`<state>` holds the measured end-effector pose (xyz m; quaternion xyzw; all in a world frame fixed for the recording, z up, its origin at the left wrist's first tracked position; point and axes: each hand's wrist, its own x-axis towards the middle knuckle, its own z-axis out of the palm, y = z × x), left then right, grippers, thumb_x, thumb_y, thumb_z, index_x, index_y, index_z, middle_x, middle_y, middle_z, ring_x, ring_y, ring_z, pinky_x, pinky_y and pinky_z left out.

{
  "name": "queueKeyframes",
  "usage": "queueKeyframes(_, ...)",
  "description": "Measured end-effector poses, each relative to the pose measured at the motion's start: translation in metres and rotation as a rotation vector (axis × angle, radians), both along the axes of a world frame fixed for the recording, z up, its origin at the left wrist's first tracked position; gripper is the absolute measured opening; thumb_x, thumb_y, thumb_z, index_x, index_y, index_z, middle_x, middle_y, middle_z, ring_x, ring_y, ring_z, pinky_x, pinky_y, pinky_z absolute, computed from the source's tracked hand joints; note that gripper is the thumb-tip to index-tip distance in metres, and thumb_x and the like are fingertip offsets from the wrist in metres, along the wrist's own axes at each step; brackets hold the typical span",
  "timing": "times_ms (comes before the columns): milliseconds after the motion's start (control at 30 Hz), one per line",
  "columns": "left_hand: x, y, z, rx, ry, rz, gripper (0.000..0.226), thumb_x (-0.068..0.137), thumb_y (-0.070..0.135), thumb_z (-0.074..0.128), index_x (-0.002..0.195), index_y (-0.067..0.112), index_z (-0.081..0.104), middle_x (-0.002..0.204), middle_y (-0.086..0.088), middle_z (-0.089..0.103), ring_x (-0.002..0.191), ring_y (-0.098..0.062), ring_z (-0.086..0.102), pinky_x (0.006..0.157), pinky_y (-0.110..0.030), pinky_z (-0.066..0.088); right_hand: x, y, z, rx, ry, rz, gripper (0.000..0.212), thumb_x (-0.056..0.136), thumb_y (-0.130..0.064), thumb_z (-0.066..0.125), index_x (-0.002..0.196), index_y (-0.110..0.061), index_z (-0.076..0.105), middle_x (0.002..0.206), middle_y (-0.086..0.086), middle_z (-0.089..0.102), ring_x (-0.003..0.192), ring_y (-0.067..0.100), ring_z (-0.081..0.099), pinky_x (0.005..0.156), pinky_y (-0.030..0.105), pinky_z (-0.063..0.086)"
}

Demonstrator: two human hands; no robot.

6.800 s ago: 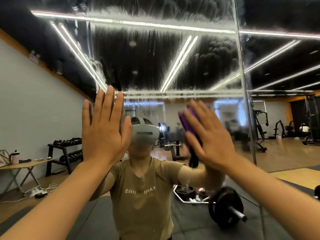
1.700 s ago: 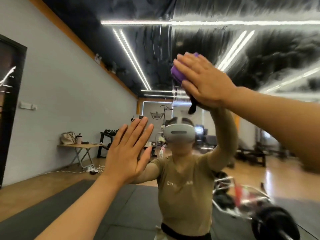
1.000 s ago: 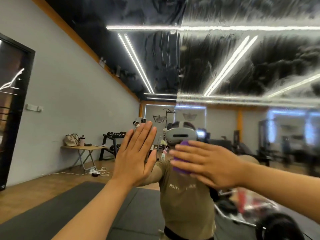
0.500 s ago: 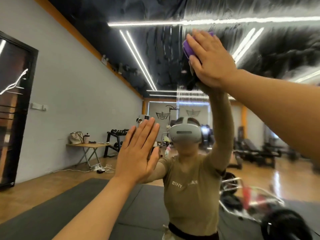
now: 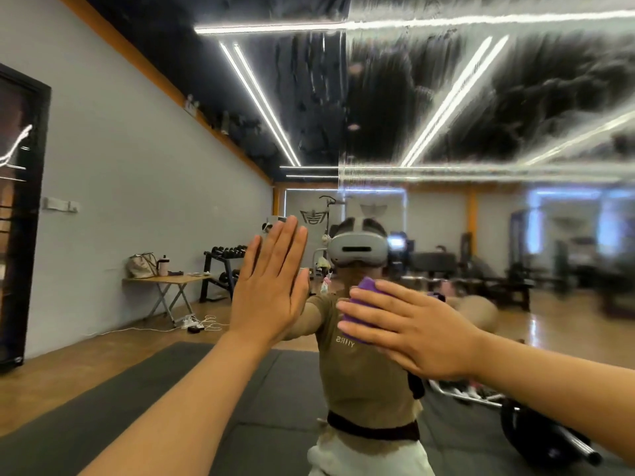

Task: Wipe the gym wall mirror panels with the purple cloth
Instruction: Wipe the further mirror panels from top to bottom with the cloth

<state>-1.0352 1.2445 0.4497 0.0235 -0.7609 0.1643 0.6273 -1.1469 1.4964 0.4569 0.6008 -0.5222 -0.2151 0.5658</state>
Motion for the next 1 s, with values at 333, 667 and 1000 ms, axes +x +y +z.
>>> queueKeyframes(333, 0.007, 0.007, -0.007, 0.073, -0.068, 0.045, 0.064, 0.106, 0.042, 0.020, 0.162, 0.014, 0.009, 0.170, -0.006, 0.004, 0.156, -0.019, 0.001, 0.124, -0.043, 0.003, 0.006, -0.009, 0.132, -0.286, -0.200, 0.037, 0.055, 0.107, -0.037, 0.029, 0.158, -0.017, 0.031, 0.163, 0.011, 0.031, 0.152, 0.029, 0.023, 0.126, 0.045, 0.012)
queueKeyframes(667, 0.015, 0.011, -0.044, 0.113, -0.072, -0.007, 0.066, 0.105, 0.040, 0.029, 0.161, 0.010, 0.015, 0.169, -0.009, 0.008, 0.156, -0.021, 0.003, 0.126, -0.041, 0.000, 0.007, -0.036, 0.041, -0.490, -0.202, 0.110, 0.054, 0.107, -0.033, 0.027, 0.156, -0.011, 0.034, 0.162, 0.013, 0.032, 0.151, 0.031, 0.025, 0.124, 0.048, 0.015)
queueKeyframes(1000, 0.018, 0.003, -0.094, 0.107, -0.093, 0.045, 0.063, 0.106, 0.037, 0.027, 0.161, 0.011, 0.012, 0.169, -0.011, 0.006, 0.156, -0.027, 0.005, 0.126, -0.044, -0.001, 0.008, -0.025, -0.133, 0.007, -0.036, -0.031, 0.066, 0.102, -0.037, 0.042, 0.162, -0.019, 0.021, 0.169, 0.003, 0.016, 0.156, 0.024, 0.010, 0.127, 0.044, 0.002)
